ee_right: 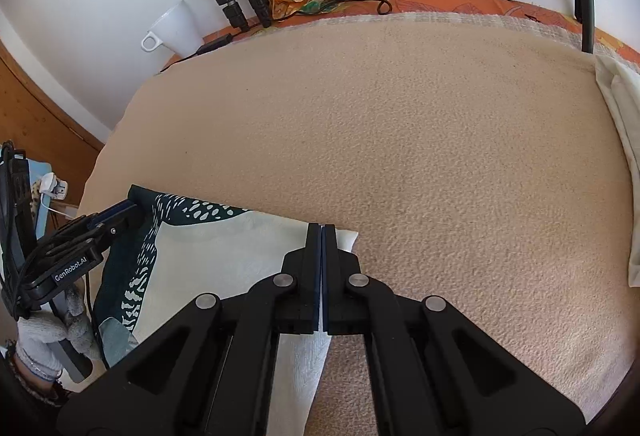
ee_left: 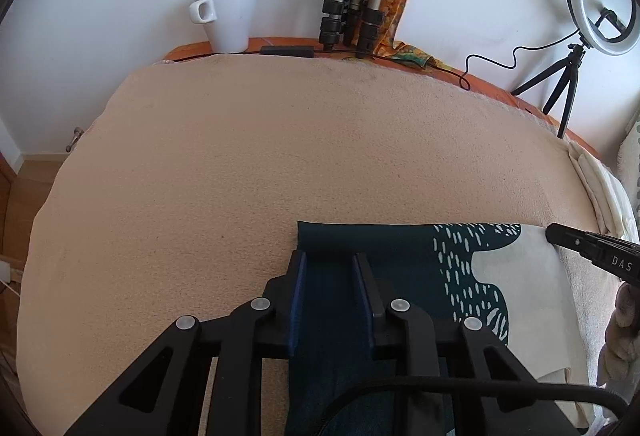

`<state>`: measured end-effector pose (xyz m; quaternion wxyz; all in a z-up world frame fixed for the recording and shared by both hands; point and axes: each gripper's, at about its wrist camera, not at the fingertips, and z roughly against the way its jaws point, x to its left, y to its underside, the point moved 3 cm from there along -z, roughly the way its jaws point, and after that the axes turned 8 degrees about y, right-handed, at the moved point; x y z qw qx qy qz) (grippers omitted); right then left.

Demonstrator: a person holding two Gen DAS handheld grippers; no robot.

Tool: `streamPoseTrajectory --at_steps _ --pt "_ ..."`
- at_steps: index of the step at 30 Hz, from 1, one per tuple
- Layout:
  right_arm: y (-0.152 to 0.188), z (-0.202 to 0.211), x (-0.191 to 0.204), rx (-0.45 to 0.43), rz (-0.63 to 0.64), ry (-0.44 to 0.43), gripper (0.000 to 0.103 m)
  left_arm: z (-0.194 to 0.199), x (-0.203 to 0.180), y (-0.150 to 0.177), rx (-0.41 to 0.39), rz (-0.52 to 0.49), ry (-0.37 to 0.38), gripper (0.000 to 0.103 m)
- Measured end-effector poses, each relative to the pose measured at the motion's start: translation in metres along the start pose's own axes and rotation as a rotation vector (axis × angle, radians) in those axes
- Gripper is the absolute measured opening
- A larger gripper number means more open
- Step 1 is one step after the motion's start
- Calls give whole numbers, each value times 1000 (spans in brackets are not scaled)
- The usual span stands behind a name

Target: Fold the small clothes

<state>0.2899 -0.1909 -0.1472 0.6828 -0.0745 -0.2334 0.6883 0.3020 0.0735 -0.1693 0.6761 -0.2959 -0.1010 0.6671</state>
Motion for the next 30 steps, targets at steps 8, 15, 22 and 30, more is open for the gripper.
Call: streamPoseTrajectory --at_steps 8,15,22,30 --pt "6 44 -31 -36 -114 -66 28 52 18 0 -52 65 118 48" --pt "32 69 -37 -28 -122 -183 41 81 27 22 -28 162 290 55" --pt "66 69 -53 23 -225 -287 41 81 32 42 37 235 373 55" --pt "91 60 -40 75 -242 -354 40 63 44 56 114 351 450 54"
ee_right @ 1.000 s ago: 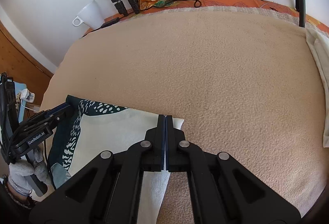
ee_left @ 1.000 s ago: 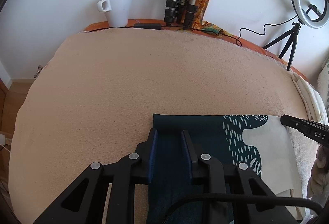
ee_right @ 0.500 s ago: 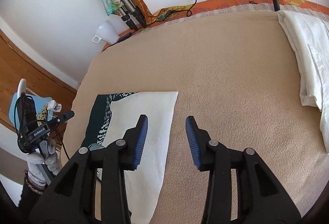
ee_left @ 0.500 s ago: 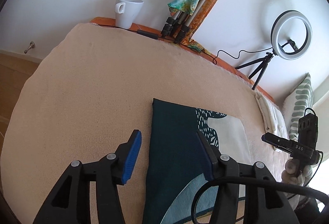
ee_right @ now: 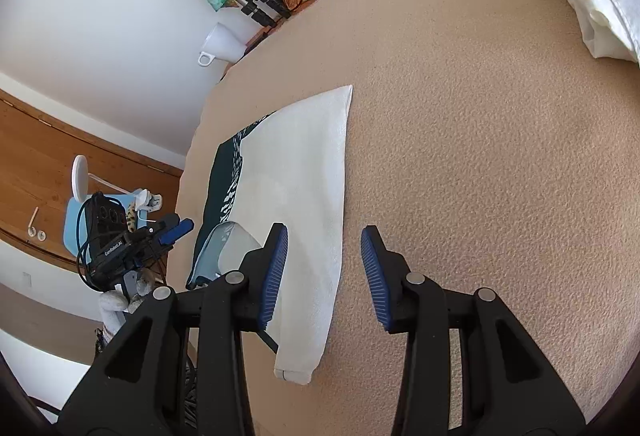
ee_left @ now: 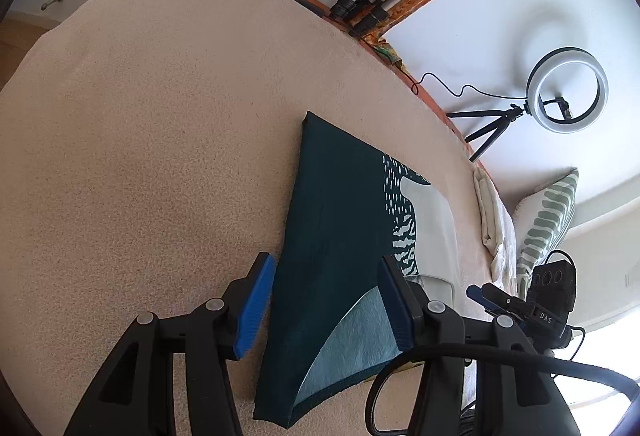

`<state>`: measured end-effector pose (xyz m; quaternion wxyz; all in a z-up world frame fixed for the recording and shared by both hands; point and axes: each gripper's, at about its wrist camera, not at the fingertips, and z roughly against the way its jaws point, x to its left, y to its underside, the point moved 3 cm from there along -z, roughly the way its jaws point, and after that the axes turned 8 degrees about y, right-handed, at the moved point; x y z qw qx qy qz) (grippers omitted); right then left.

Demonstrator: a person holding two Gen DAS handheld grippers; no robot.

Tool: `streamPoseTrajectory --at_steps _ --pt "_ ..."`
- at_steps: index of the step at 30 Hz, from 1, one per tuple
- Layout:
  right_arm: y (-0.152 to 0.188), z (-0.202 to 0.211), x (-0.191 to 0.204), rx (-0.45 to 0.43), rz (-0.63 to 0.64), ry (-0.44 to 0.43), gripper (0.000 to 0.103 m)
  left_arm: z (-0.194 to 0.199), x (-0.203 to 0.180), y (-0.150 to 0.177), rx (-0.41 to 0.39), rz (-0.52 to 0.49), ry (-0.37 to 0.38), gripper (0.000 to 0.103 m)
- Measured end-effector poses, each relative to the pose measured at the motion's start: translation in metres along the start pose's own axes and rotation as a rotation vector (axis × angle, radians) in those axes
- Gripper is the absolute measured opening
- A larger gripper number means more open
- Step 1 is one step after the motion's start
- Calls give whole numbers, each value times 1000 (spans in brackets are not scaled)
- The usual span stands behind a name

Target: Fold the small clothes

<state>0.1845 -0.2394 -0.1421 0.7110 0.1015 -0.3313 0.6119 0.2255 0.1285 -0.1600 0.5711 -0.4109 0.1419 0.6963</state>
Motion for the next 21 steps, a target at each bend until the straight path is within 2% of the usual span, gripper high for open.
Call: streamPoseTrajectory --at_steps 6,9,16,21 --pt "7 -18 4 53 -8 -12 40 -10 13 1 36 53 15 53" --pt "10 -28 2 83 -32 -44 40 -14 11 0 44 46 15 53" --pt "3 -38 2 79 -81 -112 40 -29 4 -5 42 51 54 53" --pt "-4 -48 0 78 -125 -171 40 -41 -7 -10 52 36 48 44"
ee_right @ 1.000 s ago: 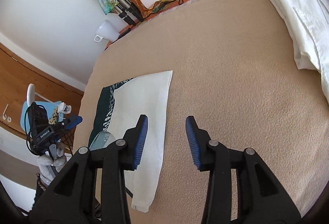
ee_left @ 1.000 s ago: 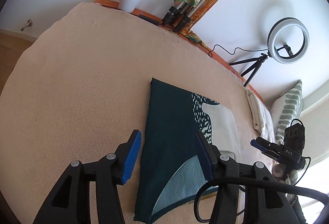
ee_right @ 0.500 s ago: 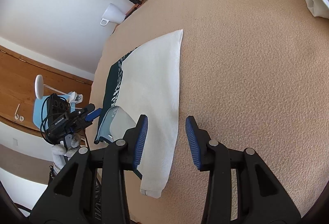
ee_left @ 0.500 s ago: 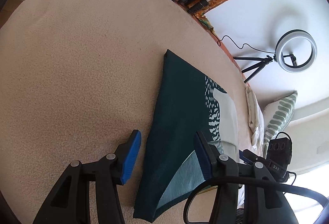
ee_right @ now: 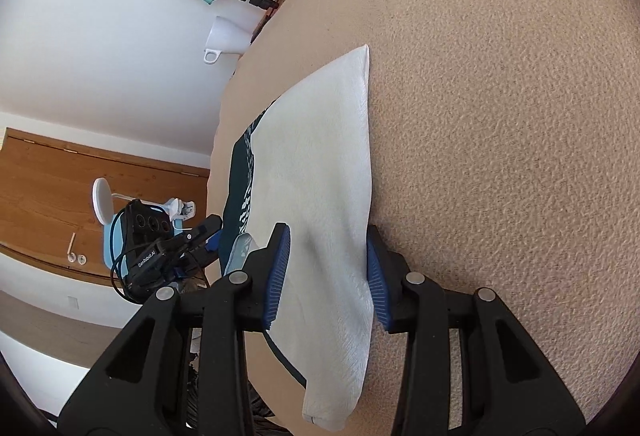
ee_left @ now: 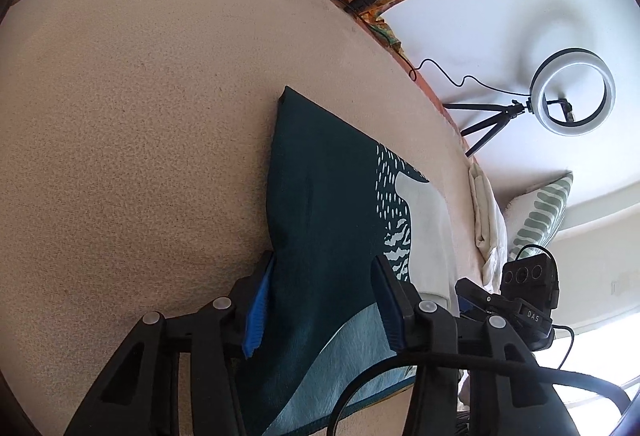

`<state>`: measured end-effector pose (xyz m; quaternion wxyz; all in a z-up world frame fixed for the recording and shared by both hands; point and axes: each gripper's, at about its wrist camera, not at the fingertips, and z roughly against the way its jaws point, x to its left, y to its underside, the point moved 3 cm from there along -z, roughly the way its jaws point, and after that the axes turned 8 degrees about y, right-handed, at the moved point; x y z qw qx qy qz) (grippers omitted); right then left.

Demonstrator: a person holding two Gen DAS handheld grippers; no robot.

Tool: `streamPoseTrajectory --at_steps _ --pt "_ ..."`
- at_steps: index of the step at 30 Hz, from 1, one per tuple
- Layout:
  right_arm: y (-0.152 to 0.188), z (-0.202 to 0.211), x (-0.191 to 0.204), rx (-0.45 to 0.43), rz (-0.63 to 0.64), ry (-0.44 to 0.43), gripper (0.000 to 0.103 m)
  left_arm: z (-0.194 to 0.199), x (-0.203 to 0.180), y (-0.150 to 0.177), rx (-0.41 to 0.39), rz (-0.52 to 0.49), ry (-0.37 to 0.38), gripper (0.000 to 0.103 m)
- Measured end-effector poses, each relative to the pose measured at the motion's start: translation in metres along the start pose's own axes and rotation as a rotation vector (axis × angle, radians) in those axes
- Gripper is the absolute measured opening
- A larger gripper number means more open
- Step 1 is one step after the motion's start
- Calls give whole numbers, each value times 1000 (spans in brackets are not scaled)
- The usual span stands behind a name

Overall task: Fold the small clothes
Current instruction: 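Lift the folded bundle with both tools and carry it toward the striped pillow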

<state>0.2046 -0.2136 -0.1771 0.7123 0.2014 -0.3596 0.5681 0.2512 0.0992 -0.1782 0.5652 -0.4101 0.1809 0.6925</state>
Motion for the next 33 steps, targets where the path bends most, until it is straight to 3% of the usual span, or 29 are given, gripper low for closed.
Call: streamPoseTrajectory --at_steps 4,6,8,9,17,33 --pt "-6 -10 7 2 16 3 37 -6 -6 -4 -7 -18 -32 35" --pt "-8 -14 11 4 29 24 30 -10 -9 -4 -1 -39 -61 18" --pt "-9 -17 14 5 44 61 14 -13 -12 -3 -12 -60 -94 11" --pt "-8 -19 17 4 56 80 12 -14 -14 -2 -15 -75 -109 7" --pt "-7 -9 45 -60 185 182 7 -10 -40 3 -52 -210 -181 2" --pt "-5 31 73 -178 269 205 6 -6 -96 16 -80 -307 -114 1"
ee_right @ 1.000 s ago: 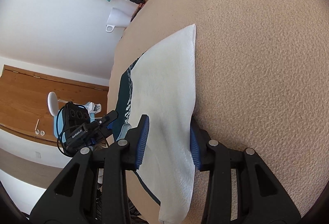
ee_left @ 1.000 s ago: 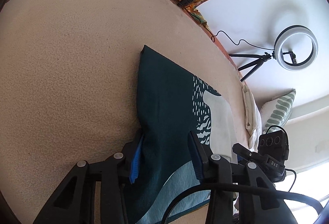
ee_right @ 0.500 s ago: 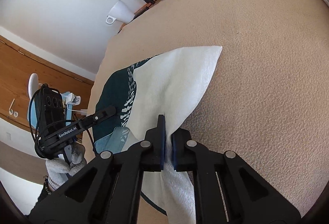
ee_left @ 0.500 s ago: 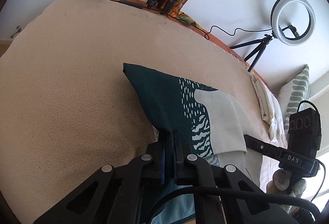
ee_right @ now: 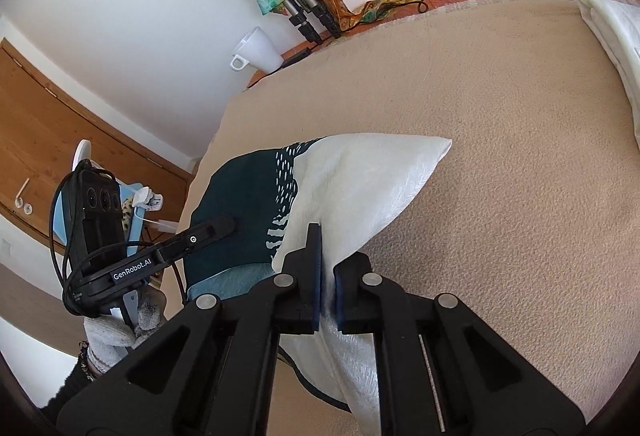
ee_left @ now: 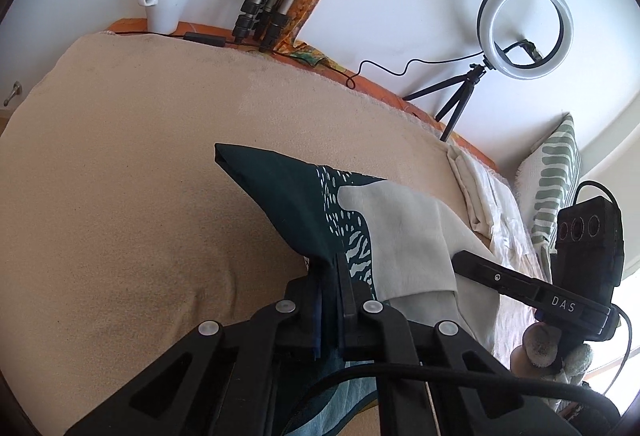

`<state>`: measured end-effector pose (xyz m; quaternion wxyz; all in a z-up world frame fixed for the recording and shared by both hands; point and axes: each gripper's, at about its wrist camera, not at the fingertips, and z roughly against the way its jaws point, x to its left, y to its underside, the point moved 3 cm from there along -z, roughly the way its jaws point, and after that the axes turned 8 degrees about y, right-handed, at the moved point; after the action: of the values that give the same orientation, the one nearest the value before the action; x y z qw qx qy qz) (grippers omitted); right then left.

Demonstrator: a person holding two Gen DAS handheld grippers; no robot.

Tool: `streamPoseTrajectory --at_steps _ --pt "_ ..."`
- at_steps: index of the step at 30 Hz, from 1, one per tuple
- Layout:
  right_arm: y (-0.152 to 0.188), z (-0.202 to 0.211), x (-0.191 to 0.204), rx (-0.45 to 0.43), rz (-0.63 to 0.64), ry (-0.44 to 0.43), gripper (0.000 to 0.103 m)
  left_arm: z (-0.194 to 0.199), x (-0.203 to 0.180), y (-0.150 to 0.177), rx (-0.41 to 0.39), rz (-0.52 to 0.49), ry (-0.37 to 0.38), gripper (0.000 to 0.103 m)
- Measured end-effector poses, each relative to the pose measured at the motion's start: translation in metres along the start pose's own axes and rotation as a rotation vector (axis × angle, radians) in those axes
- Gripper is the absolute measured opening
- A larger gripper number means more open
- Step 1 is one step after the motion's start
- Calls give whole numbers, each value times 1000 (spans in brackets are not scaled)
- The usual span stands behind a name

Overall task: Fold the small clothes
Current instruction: 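Lift the folded bundle with both tools and carry it toward the striped pillow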

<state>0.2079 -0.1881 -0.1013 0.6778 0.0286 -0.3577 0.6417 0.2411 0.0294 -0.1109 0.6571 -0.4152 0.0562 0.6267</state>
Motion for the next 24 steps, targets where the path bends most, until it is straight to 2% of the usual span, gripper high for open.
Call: streamPoseTrajectory --at_steps 13,20,24 --pt "-4 64 -22 -97 35 87 6 -20 -73 -6 5 -83 111 1" --pt "-14 101 -47 -145 22 116 6 -45 -131 -17 21 -188 142 1" --pt "-23 125 -66 -181 22 131 6 -65 -159 -28 18 -211 171 1"
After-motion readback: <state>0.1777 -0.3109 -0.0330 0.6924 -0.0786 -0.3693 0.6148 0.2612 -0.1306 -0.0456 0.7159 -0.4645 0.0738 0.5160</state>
